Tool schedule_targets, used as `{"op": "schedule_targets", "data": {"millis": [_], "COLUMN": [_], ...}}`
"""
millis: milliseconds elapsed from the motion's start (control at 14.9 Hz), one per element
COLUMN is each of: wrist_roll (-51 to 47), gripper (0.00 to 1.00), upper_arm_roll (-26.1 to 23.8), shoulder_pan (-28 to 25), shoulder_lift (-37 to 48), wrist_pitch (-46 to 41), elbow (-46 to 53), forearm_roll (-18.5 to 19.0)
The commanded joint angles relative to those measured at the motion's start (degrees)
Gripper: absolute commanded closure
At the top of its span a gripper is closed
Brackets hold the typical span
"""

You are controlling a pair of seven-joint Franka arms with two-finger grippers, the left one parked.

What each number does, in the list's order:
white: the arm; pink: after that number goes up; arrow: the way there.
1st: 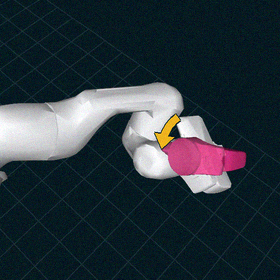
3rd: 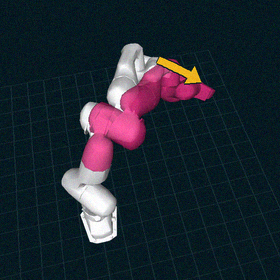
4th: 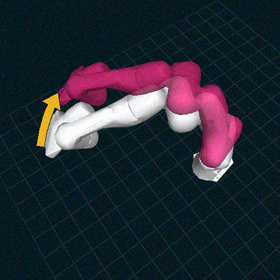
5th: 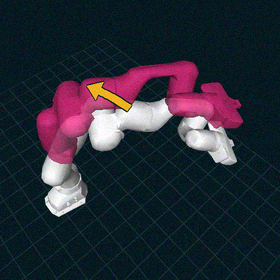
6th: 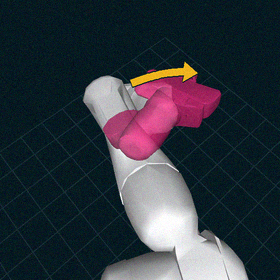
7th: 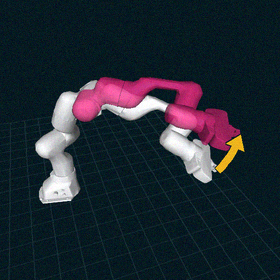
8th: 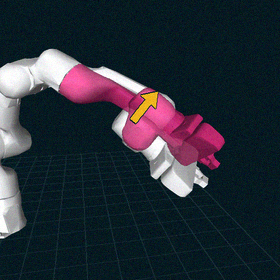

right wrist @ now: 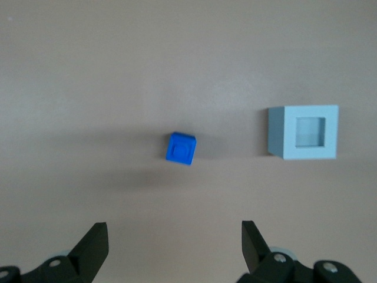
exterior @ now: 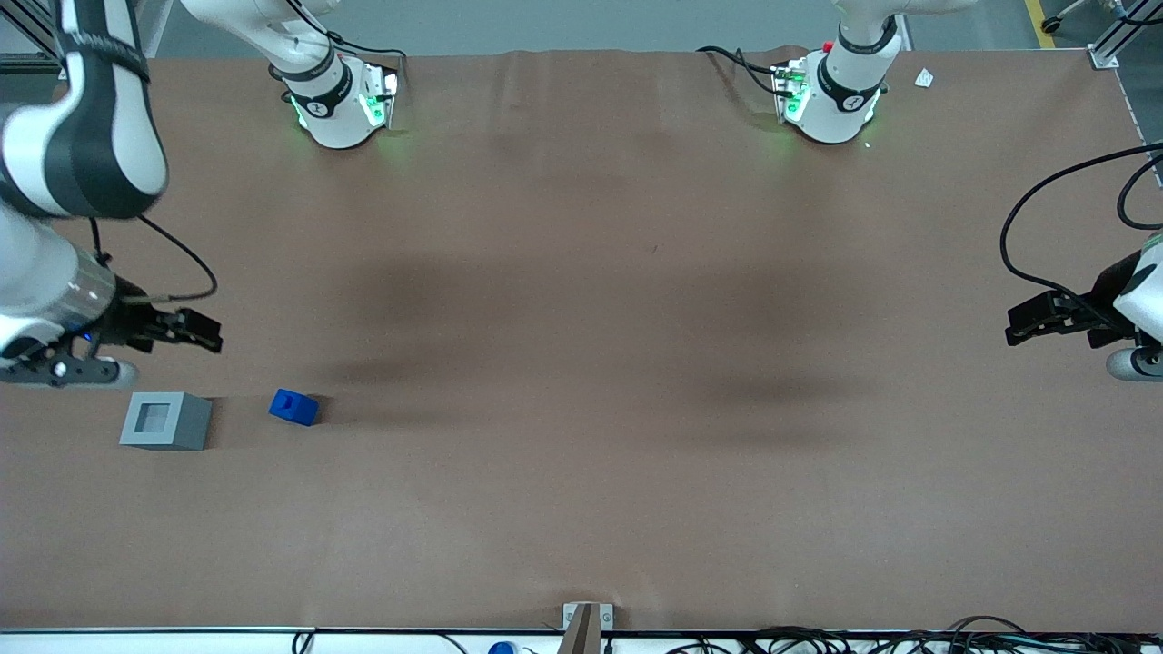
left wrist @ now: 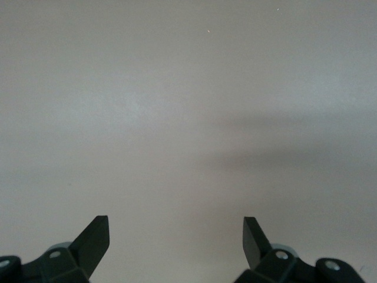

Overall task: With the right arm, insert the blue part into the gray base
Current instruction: 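Move the open right gripper over the small blue block and lower, then close the right gripper on the blue block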

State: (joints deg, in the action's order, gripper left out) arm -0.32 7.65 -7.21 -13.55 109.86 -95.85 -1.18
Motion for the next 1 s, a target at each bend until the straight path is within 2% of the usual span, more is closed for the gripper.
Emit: {"op": "schedule_targets", "data": {"millis": [0,268,603,937], "wrist_roll": [-1.09,-2.58,-2.67,-2.67], "gripper": [0.03,0.04,0.07,0.1], "upper_arm_roll": [-0.18,-0.18,-0.18,-0.18], "shoulder_pan": [-0.08,0.18,0.18,0.8], "shoulder_lift": [-3.75,-8.42,-10.7,-15.27], "wrist_pitch": [3.41,7.63,20.02,23.55], "elbow": [0.49,-0.99,-8.21,-8.13], "forearm_roll": [-0.31,-2.33,-2.77,-6.72]}}
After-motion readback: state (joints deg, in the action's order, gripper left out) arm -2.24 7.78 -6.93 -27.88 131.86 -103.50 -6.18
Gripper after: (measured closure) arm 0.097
